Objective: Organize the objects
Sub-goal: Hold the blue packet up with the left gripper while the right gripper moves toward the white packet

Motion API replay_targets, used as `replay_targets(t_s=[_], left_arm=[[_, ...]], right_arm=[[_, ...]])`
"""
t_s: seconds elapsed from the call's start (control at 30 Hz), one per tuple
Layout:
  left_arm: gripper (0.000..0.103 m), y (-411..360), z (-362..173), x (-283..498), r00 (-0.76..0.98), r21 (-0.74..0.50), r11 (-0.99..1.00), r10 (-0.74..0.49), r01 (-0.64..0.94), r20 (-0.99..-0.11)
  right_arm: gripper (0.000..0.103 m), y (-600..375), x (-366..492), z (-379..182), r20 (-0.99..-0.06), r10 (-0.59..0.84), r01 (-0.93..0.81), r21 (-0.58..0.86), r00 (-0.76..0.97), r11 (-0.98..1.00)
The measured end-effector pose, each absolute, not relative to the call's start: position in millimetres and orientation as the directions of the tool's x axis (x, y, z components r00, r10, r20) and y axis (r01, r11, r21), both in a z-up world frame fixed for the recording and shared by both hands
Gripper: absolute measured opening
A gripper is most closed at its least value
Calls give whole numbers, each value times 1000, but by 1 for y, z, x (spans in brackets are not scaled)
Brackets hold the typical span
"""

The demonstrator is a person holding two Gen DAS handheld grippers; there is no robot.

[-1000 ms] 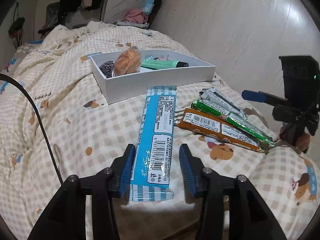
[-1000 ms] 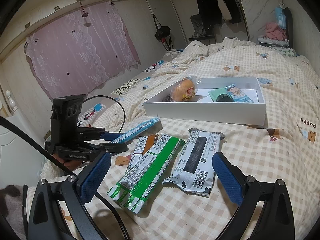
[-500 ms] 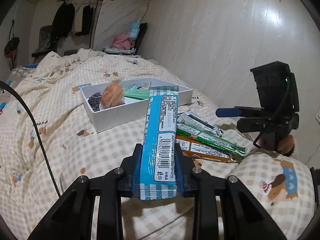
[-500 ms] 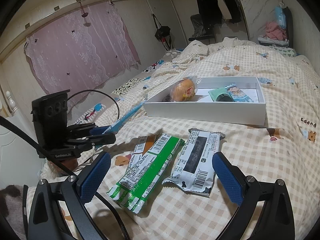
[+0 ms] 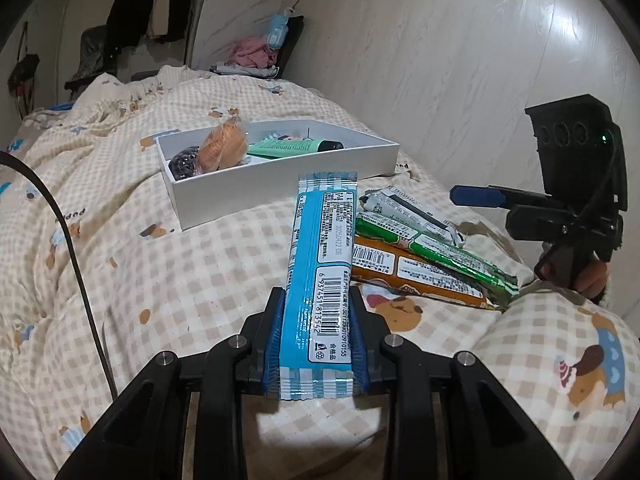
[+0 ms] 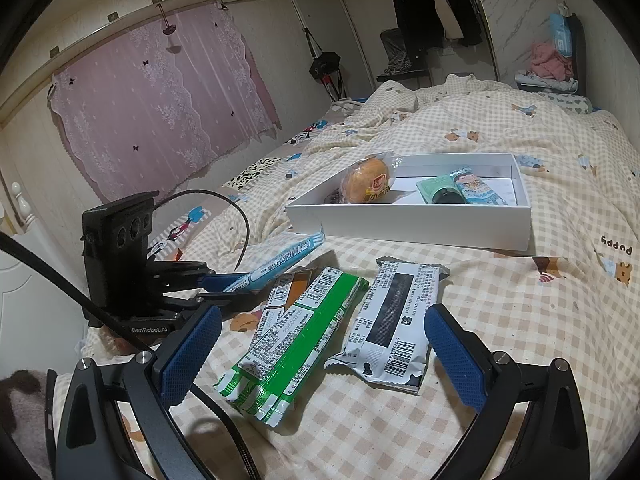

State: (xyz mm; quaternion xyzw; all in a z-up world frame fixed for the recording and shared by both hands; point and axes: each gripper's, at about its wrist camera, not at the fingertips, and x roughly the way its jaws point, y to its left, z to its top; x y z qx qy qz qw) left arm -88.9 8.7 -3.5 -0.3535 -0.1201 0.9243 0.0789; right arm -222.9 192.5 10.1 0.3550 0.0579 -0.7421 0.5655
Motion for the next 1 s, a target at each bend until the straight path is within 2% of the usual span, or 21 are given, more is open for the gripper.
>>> replay_targets(t_s=[0.33,0.53,0.63,0.83,1.0], left_arm=[[33,5,-7,-88,-731,-313,-948,257,-62,-632],[33,7,1,-82,-755,-270,-961,220,-59,-617],[33,6,13,-75,-788,-261,-963,206,-60,-581],[33,-5,45,-71,-844,-356,-931,257,-86,-470],[33,-1,71,-89,-875,-337,-941,198,-43,-441]], right_arm=[[102,193,-223,10,-593,-798,880,317,-107,-353],[102,193,-223,10,-593,-798,880,317,-106,-353],[102,193,-223,10,-593,-798,880,317,-106,-353],[102,193,-223,10,-593,-798,880,318,-106,-353],[102,192,-223,8,-595,-797,879,320,-105,-354]])
